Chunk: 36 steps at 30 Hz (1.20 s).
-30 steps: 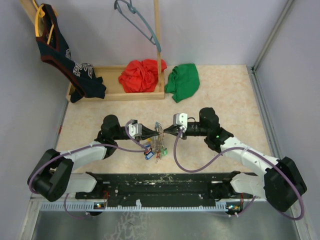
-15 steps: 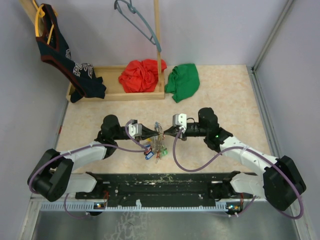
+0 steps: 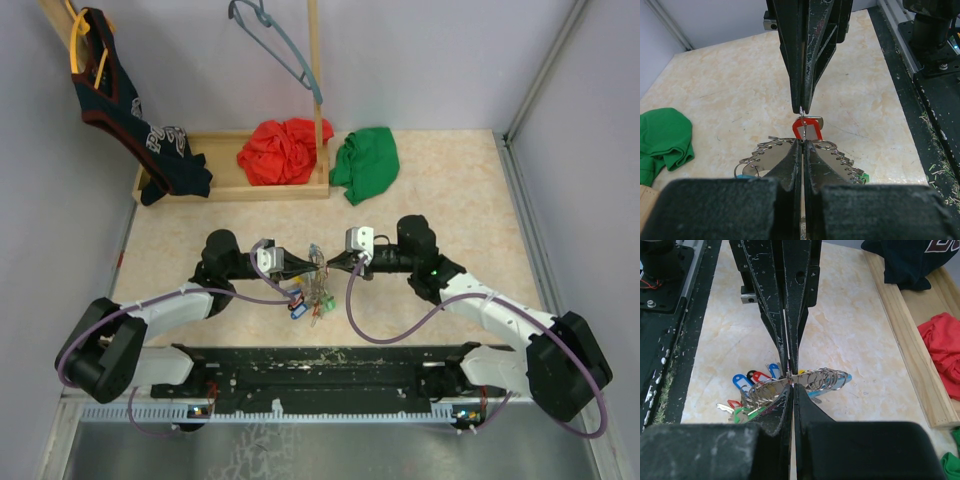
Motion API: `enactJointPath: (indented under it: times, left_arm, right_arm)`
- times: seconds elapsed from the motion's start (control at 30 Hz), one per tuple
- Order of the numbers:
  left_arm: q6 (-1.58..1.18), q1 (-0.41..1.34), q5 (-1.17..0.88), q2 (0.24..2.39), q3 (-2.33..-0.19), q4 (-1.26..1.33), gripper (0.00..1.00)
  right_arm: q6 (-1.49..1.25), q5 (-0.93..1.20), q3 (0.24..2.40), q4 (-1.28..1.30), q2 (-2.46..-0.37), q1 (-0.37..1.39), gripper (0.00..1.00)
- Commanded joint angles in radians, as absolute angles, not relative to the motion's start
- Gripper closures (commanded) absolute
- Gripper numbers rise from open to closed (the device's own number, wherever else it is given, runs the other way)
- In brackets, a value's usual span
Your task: Put the keys on the keyring
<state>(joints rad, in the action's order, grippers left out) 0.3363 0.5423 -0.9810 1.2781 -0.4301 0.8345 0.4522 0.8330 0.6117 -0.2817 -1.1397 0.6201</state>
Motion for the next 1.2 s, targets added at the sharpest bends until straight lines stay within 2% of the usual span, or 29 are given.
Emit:
enactJointPath:
  times: [0.0, 0.63, 0.93, 1.17]
  left_arm:
    - [0.328, 0.538, -1.005, 1.282, -0.459, 0.879, 1.00]
    - [0.319, 0.539, -1.010, 1.282, -0.463, 0.881, 1.00]
    - [0.337, 0.539, -0.986, 1.265, -0.447, 0.881, 1.00]
    - [0.339, 0.538, -0.980, 1.256, -0.444, 0.880, 1.00]
  right_arm:
    - [0.451, 0.862, 0.653, -0.328, -1.120, 0.629, 1.00]
    - [0.420, 0.901, 0.686, -0.306, -1.156, 0.630, 1.00]
    - [0.402, 0.801, 0.661, -0.288, -1.096, 0.631, 1.00]
    - [0.395, 0.830, 0.667, -0.282, -1.104, 0.630, 1.00]
